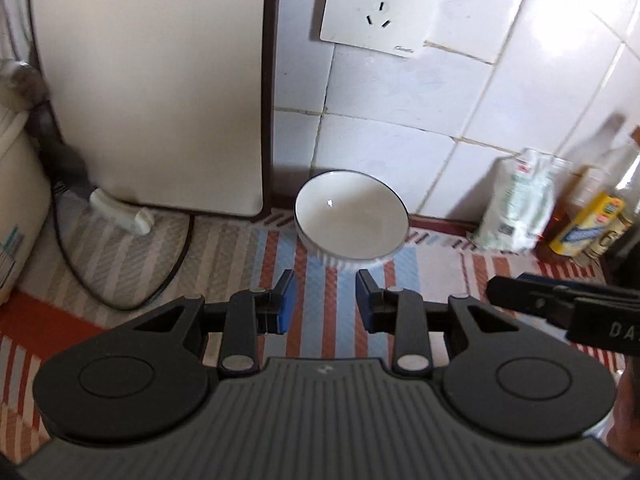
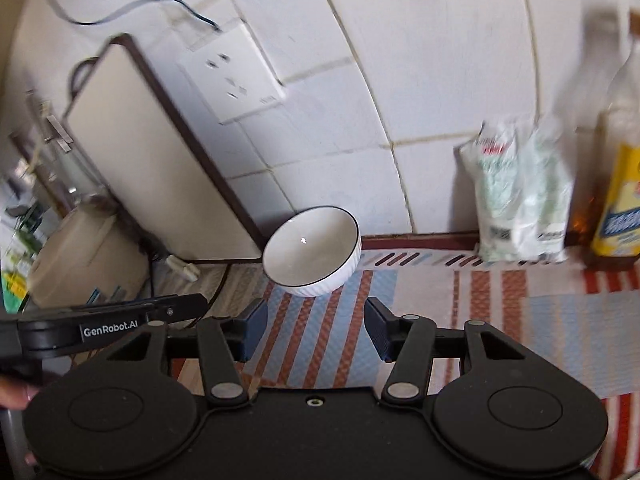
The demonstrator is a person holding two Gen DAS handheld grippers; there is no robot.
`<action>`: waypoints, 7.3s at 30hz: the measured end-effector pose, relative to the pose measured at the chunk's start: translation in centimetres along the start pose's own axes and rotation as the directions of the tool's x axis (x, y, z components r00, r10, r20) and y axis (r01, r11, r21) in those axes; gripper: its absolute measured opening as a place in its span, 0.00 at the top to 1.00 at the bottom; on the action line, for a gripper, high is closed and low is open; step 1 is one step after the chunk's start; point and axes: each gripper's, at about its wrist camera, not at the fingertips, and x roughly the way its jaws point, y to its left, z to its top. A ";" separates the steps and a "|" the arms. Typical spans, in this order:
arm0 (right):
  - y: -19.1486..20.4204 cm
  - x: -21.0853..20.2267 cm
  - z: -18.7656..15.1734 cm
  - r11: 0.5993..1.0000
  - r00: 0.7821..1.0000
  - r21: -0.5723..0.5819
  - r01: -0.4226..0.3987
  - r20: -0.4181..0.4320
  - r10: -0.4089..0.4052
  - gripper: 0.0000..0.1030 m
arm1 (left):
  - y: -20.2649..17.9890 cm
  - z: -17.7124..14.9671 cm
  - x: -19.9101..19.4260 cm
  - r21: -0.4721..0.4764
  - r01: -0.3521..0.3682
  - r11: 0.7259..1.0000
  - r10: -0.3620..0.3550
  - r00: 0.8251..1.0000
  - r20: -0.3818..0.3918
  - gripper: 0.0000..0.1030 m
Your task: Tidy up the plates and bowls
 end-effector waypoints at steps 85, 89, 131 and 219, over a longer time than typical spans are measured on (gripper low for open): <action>-11.5 -21.4 -8.1 0.949 0.993 0.292 0.117 -0.061 -0.103 0.82 | -23.7 -6.6 -12.5 0.249 0.192 0.949 -0.145 0.970 -0.197 0.83; -13.3 -23.2 -9.2 0.943 0.990 0.303 0.139 -0.060 -0.127 0.82 | -26.0 -7.8 -12.5 0.262 0.216 0.941 -0.163 0.964 -0.211 0.83; -19.6 -18.2 -16.1 0.944 0.942 -0.015 0.330 -0.056 -0.330 0.73 | -29.2 -12.6 -3.4 0.177 0.196 0.964 -0.127 0.933 -0.338 0.87; -17.0 -14.0 -26.4 0.901 0.892 -0.239 0.362 0.368 -0.261 0.00 | -22.7 -19.5 -3.7 -0.248 0.420 0.873 -0.447 0.893 -0.060 0.28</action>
